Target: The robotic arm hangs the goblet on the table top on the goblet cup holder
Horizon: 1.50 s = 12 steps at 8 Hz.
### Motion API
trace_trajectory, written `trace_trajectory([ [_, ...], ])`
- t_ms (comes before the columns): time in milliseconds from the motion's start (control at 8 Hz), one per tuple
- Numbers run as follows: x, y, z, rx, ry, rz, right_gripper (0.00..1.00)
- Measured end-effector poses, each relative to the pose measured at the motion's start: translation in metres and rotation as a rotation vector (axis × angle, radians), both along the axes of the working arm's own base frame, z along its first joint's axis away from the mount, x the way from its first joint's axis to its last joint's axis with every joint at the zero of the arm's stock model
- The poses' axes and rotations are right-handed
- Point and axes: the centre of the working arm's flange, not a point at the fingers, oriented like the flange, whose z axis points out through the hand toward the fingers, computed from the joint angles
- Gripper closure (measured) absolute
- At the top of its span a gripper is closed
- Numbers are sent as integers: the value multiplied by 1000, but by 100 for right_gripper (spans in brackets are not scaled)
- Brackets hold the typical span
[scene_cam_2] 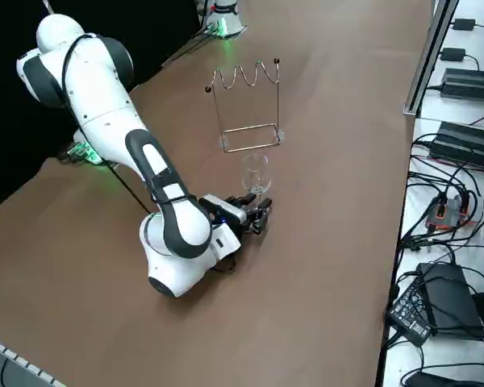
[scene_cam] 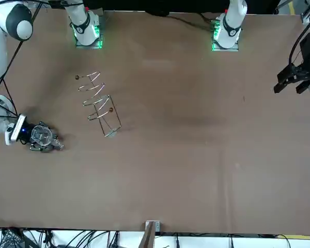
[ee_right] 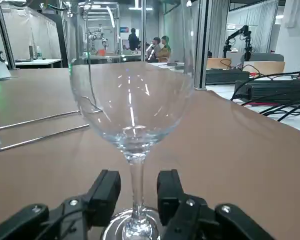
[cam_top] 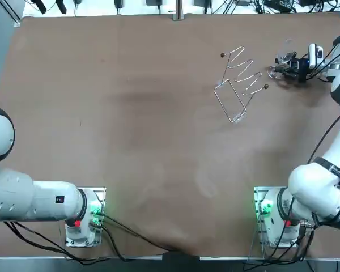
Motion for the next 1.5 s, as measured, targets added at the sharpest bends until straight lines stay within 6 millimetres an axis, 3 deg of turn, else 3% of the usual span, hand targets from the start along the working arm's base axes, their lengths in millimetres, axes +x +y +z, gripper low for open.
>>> trace_trajectory([
  [750,-1,0,-2,2,-4,2,68],
  [875,-1,0,-3,3,-2,0,81],
  [1125,-1,0,-4,10,7,-9,91],
  [1500,3,-1,0,20,64,-25,91],
])
